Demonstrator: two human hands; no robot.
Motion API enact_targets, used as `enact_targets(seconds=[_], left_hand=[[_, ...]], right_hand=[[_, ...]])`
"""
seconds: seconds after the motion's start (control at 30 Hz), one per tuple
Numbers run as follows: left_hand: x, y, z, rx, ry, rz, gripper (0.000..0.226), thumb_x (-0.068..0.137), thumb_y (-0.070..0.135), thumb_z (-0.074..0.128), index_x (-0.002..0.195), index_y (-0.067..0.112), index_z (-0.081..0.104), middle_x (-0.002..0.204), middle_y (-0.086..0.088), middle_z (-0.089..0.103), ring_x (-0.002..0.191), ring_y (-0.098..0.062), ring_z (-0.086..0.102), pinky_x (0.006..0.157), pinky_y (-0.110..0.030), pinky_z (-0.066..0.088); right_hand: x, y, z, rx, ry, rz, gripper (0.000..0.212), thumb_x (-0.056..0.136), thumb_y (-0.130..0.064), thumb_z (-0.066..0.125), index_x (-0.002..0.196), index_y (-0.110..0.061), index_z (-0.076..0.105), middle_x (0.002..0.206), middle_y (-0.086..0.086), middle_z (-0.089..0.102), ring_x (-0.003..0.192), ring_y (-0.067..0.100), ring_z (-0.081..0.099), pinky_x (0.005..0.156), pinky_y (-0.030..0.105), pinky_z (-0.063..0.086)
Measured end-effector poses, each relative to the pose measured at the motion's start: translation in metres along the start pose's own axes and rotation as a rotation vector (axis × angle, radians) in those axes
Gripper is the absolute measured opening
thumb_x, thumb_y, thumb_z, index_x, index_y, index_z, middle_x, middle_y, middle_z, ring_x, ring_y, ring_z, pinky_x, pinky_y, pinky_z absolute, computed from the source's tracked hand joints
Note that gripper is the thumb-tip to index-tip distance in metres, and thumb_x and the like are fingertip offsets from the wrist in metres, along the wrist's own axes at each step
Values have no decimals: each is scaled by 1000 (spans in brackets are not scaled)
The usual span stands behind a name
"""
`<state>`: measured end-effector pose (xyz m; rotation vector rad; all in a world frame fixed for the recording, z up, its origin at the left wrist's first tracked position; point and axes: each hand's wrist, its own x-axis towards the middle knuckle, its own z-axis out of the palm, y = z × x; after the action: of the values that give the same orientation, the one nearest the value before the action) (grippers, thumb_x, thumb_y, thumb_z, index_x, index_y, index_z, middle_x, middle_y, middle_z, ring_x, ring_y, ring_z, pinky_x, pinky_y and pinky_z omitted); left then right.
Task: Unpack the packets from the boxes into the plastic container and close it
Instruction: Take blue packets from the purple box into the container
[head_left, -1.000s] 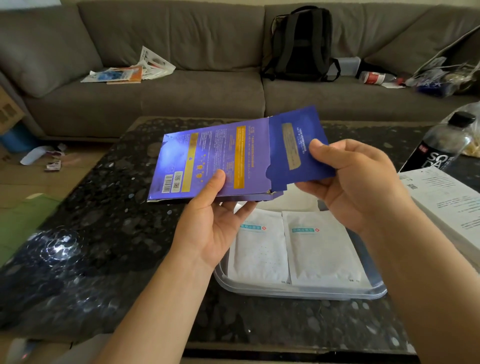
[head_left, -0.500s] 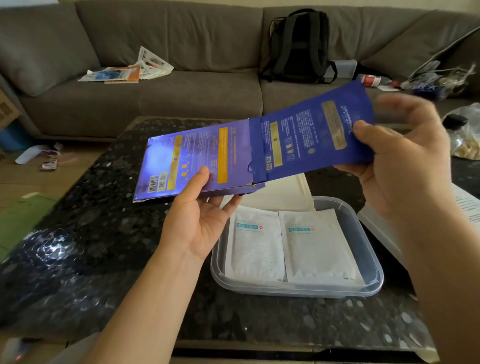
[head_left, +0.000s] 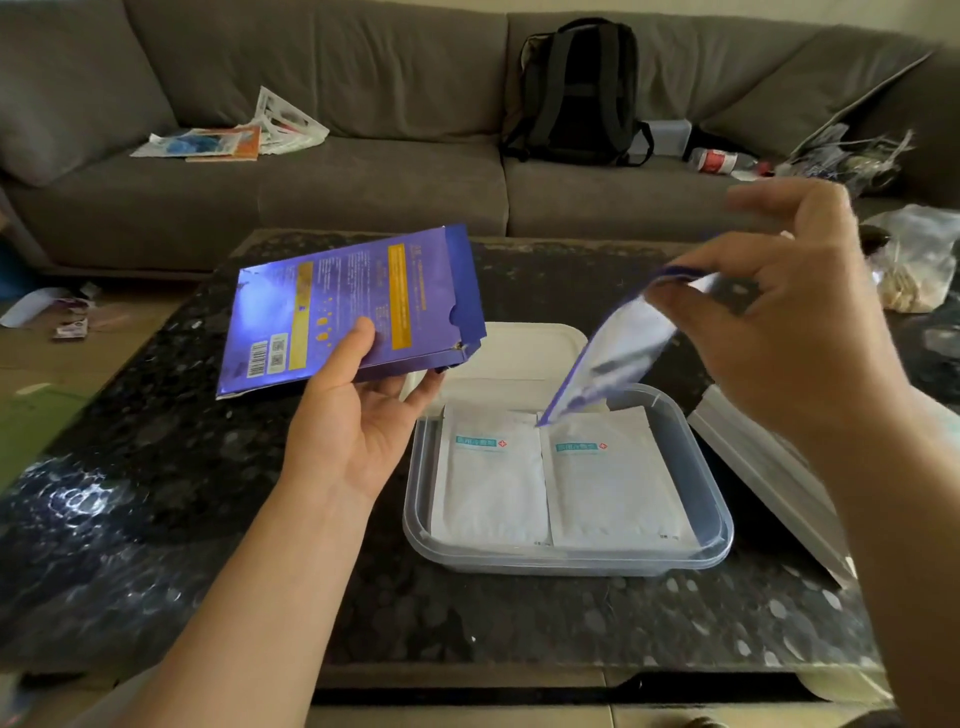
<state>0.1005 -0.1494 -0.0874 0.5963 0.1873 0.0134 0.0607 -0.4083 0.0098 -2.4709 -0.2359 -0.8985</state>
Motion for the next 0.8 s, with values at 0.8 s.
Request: enact_targets(seconds=[0.8], left_hand=[[-3, 2, 0, 3, -36, 24, 38, 99, 20, 66, 132, 15, 45, 133, -11, 71, 120, -30, 71, 104, -59, 52]], right_hand=[[-41, 14, 62, -284, -602, 556, 32, 95, -35, 66, 114, -21, 44, 99, -4, 56, 77, 14, 60, 54, 26, 50]])
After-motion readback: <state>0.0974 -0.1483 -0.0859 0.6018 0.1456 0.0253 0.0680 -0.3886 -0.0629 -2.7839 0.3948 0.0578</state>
